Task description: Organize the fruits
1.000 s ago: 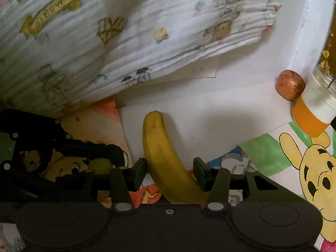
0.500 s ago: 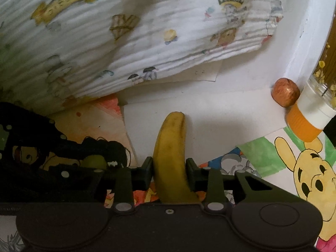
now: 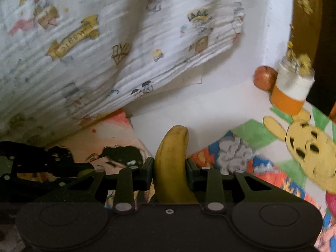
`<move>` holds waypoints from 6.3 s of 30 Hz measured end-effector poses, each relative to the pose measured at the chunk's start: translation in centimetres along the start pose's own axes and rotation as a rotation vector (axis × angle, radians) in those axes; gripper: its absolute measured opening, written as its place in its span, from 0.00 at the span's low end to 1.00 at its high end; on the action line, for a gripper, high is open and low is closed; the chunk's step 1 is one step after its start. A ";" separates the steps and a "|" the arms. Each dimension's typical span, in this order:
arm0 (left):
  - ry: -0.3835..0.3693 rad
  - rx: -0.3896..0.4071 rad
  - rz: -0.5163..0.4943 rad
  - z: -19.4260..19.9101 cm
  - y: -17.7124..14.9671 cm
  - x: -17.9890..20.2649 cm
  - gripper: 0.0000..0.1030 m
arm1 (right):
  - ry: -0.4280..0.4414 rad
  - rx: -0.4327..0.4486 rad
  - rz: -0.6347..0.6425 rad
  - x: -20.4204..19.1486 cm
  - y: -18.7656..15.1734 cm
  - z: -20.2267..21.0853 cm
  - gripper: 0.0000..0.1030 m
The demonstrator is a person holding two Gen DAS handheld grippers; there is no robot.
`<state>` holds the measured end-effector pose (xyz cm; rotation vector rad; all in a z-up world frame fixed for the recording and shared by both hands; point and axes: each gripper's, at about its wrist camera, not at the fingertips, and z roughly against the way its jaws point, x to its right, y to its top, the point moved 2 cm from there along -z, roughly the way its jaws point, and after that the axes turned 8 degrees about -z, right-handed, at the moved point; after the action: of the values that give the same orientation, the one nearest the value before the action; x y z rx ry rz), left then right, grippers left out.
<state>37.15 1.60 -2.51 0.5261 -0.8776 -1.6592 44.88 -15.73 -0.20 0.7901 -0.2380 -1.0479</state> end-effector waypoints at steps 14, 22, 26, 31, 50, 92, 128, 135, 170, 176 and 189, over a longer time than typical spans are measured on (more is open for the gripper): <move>0.009 0.039 0.033 4.4 -1.1 2.8 0.25 | 0.071 0.085 -0.154 0.4 -3.4 8.2 0.33; 0.005 0.059 0.028 6.5 -1.3 5.4 0.25 | 0.048 0.185 -0.218 2.1 -5.8 14.4 0.33; -0.017 0.083 0.016 7.5 -0.9 7.2 0.25 | -0.009 0.223 -0.252 3.5 -7.2 17.3 0.33; -0.060 0.104 -0.012 8.2 -0.4 10.1 0.25 | -0.081 0.249 -0.303 5.6 -9.4 19.7 0.33; -0.209 0.051 -0.170 6.3 -2.1 21.6 0.25 | -0.191 0.239 -0.485 11.4 -16.6 21.8 0.33; -0.202 -0.068 -0.233 1.7 -3.2 23.5 0.26 | -0.165 0.208 -0.556 12.7 -17.4 19.7 0.33; -0.216 -0.051 -0.216 2.7 -3.1 23.2 0.26 | -0.158 0.195 -0.584 12.1 -17.4 19.3 0.43; -0.208 -0.026 -0.217 4.1 -3.1 23.2 0.28 | -0.164 0.231 -0.560 11.4 -17.5 20.7 0.56; 0.051 0.126 -0.012 12.3 -4.5 18.0 1.00 | -0.231 0.372 -0.479 4.6 -20.2 26.8 0.99; 0.078 0.143 0.011 13.5 -5.5 17.8 1.00 | -0.263 0.389 -0.469 2.5 -21.0 27.1 0.99; 0.129 0.191 -0.010 17.0 -7.8 16.9 1.00 | -0.348 0.417 -0.372 -4.1 -23.3 27.5 0.99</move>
<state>15.27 -9.20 3.71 0.7615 -0.9433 -1.5404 12.35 -31.19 4.08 1.0475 -0.6393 -1.5163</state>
